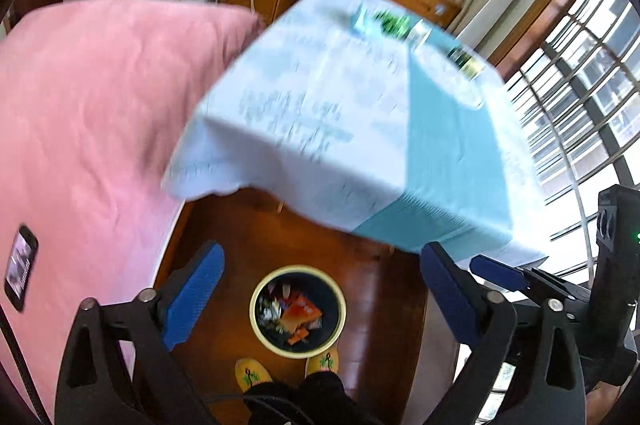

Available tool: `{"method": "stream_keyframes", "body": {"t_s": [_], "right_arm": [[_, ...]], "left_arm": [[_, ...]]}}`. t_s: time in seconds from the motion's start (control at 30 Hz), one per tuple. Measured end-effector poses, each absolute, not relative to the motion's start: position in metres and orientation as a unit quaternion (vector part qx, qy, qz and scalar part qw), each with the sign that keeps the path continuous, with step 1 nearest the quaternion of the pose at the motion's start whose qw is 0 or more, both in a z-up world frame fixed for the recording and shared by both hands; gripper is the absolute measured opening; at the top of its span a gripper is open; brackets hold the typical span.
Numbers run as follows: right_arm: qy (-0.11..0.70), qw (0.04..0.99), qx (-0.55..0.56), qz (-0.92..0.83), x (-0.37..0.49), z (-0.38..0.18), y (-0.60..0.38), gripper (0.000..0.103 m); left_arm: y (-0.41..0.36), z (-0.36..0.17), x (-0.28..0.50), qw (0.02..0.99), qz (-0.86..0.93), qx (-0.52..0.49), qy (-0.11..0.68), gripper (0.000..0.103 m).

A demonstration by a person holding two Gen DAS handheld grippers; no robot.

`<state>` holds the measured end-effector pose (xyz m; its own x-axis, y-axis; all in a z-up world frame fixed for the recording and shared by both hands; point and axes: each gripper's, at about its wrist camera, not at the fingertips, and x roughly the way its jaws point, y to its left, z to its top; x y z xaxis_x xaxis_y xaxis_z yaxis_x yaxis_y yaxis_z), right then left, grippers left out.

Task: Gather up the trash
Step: 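Raise both tools back toward the table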

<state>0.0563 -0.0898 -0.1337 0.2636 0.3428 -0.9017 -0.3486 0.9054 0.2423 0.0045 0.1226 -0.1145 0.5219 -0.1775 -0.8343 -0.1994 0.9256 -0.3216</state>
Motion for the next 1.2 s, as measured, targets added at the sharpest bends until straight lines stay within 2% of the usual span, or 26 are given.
{"method": "stream_keyframes", "body": {"t_s": [0.33, 0.63, 0.97, 1.2], "right_arm": [[0.488, 0.857, 0.044, 0.162, 0.061, -0.030, -0.121, 0.060], [0.413, 0.900, 0.066, 0.121, 0.076, 0.033, -0.133, 0.060], [0.402, 0.905, 0.050, 0.126, 0.127, 0.036, -0.135, 0.060], [0.435, 0.881, 0.062, 0.174, 0.223, 0.005, -0.140, 0.060]], "left_arm": [[0.114, -0.020, 0.023, 0.883, -0.031, -0.140, 0.447, 0.100], [0.115, 0.029, 0.049, 0.900, -0.065, -0.084, 0.423, 0.100], [0.130, 0.026, 0.113, 0.898, -0.023, -0.093, 0.430, 0.100], [0.124, 0.001, 0.195, 0.885, 0.010, -0.101, 0.454, 0.098]]}}
